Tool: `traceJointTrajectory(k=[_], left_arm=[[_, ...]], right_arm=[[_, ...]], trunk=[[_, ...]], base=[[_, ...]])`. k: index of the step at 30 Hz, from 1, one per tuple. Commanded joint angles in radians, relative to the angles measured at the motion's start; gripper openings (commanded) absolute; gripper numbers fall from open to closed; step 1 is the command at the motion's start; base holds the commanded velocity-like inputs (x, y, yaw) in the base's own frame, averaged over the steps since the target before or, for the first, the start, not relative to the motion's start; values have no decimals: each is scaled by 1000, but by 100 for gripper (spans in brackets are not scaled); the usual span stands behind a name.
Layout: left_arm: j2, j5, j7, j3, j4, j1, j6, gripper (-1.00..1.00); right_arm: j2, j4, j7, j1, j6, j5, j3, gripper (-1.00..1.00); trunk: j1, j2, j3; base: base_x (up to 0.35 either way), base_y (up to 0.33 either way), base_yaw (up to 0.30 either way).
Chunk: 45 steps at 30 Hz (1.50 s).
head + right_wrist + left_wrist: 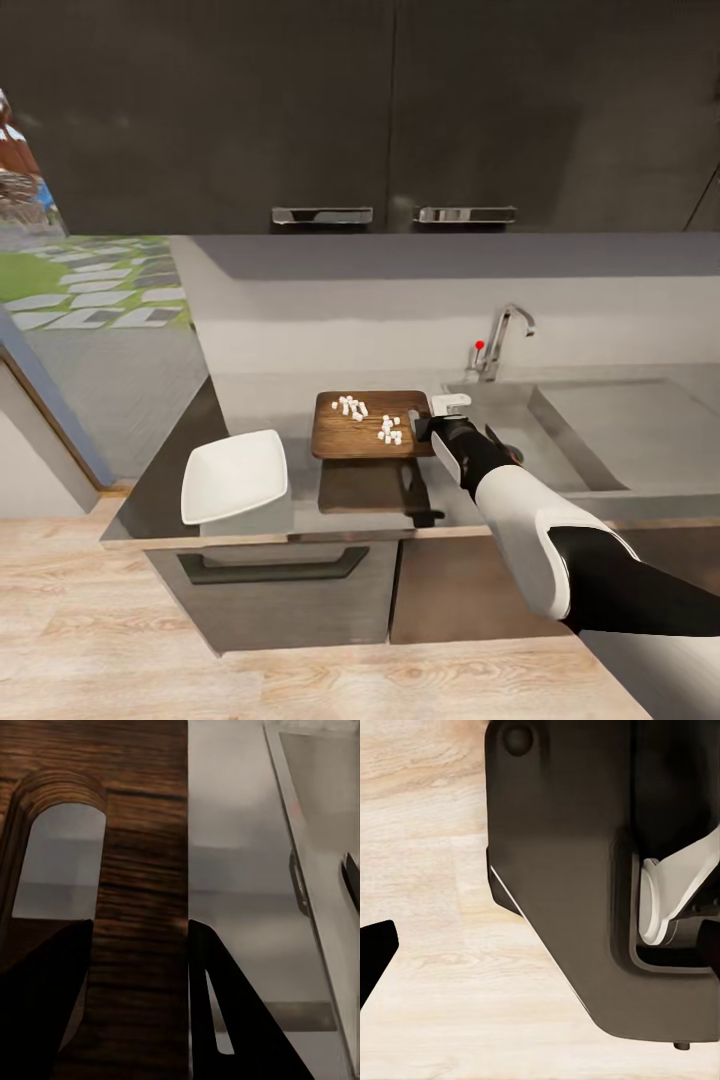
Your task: In the kitchen, take the Vidalia onion out of the sink, dice it on the chopping board with the paring knife, put the diced onion into the bowl on the countertop, then place both the paring knife and the chopping board into the sink.
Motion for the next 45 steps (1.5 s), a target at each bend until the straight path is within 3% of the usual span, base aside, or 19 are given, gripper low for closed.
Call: traceJointTrajectory(k=[1,30,45], left_arm=[[1,8,6,-9,-2,0,-1,100],[1,8,6,-9,-2,0,-1,100],[1,9,6,-9,-3,1,-2,100]], right_arm=[[1,-1,1,-1,5,10,-9,-100],[12,0,1,-1,6,10,-9,-100],[14,-1,1,-1,48,10,-9,-100]], trunk=[[1,-2,0],[1,-2,46],[1,-2,71]], base=[[0,0,0],[0,0,0],[0,65,0]])
